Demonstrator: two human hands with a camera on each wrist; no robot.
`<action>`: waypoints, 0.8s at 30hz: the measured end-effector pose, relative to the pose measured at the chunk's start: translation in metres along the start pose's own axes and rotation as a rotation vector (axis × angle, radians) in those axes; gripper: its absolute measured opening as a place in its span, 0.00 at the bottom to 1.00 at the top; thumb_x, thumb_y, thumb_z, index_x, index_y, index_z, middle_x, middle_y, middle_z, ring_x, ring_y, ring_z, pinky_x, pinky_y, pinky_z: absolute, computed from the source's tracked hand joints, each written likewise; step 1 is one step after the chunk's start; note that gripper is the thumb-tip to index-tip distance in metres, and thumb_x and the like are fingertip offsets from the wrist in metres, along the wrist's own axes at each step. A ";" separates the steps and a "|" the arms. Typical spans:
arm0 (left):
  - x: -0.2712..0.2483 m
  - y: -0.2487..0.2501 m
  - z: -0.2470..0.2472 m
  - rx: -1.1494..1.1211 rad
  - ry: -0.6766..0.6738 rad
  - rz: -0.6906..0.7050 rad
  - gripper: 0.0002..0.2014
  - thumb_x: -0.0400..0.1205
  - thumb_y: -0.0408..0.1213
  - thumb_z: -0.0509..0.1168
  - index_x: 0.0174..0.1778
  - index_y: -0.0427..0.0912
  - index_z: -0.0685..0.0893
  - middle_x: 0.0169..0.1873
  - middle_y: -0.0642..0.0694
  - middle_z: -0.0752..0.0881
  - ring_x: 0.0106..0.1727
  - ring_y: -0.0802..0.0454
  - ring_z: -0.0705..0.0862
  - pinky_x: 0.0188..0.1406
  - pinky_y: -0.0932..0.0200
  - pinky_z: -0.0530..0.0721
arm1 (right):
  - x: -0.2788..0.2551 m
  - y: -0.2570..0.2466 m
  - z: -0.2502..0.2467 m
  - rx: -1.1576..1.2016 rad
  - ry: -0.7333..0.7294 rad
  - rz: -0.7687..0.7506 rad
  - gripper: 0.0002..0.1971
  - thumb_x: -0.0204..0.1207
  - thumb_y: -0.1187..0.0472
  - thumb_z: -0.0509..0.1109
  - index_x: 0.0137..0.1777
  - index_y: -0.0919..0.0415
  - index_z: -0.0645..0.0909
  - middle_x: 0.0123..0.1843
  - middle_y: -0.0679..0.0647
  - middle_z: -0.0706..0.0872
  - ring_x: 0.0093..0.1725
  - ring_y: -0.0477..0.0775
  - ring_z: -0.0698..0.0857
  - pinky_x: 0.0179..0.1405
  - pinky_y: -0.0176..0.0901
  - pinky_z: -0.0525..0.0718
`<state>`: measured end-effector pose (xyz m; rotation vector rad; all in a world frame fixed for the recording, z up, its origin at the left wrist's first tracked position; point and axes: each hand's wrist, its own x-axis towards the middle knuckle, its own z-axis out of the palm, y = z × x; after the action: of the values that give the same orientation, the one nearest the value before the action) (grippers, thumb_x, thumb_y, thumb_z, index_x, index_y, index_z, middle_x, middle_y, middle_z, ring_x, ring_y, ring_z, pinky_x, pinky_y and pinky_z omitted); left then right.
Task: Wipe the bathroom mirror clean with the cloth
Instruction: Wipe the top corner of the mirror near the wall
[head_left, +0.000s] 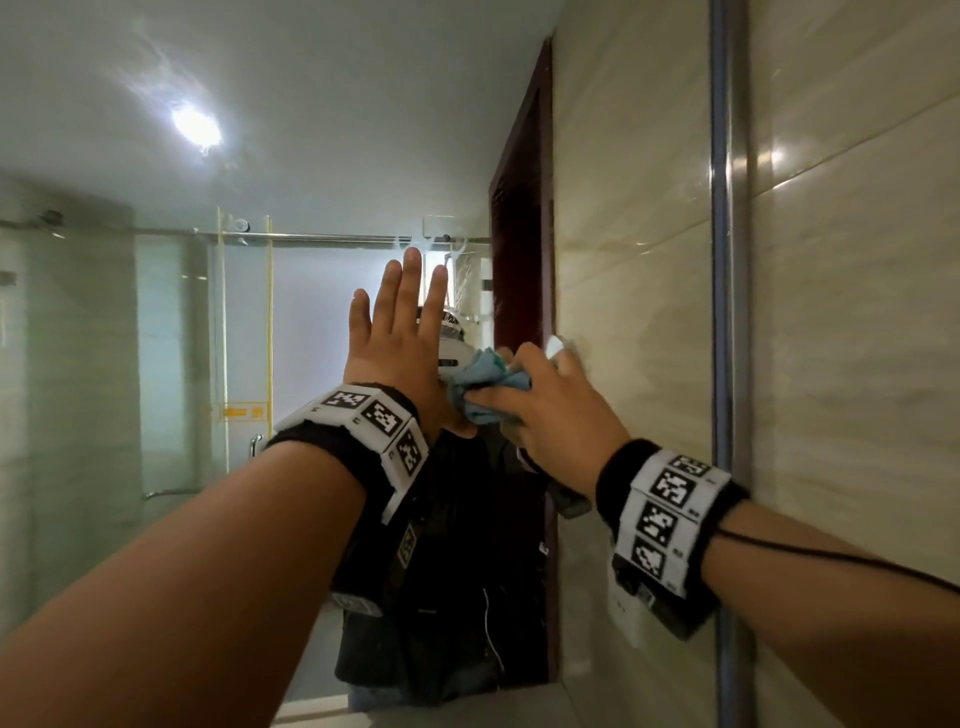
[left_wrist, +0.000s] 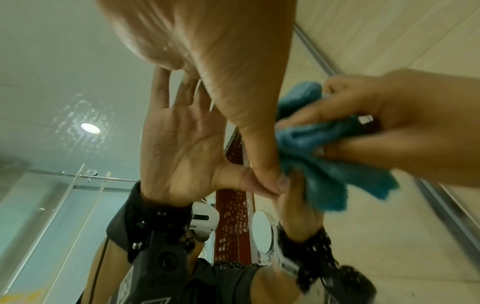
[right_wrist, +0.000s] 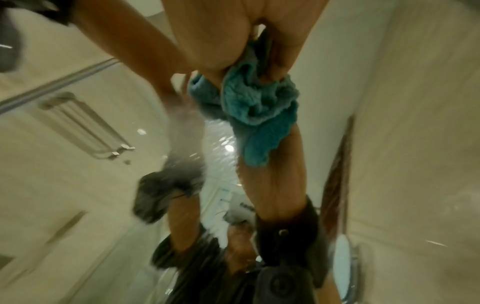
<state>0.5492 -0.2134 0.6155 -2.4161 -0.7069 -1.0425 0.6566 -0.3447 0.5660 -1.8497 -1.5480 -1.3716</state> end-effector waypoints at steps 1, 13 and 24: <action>0.000 0.000 0.000 0.000 -0.014 -0.002 0.77 0.54 0.77 0.68 0.73 0.42 0.17 0.75 0.39 0.20 0.78 0.41 0.24 0.76 0.39 0.32 | 0.008 0.005 -0.008 0.009 -0.001 0.067 0.27 0.73 0.67 0.72 0.66 0.38 0.77 0.60 0.54 0.71 0.54 0.63 0.70 0.53 0.51 0.81; 0.000 0.002 -0.001 -0.012 -0.015 -0.004 0.75 0.57 0.78 0.67 0.75 0.41 0.20 0.76 0.38 0.23 0.79 0.40 0.26 0.77 0.37 0.34 | -0.036 -0.007 0.014 -0.042 0.037 0.021 0.31 0.59 0.68 0.82 0.62 0.44 0.83 0.59 0.55 0.69 0.45 0.66 0.77 0.37 0.50 0.85; -0.029 0.028 0.010 0.085 -0.071 0.134 0.71 0.61 0.73 0.68 0.75 0.42 0.20 0.76 0.39 0.22 0.78 0.39 0.25 0.74 0.34 0.31 | -0.002 0.019 -0.004 0.052 0.140 0.358 0.26 0.74 0.65 0.69 0.64 0.34 0.76 0.62 0.60 0.73 0.57 0.67 0.72 0.56 0.53 0.74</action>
<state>0.5536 -0.2385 0.5826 -2.4004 -0.5907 -0.8612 0.6717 -0.3553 0.5720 -1.8452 -1.1076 -1.2505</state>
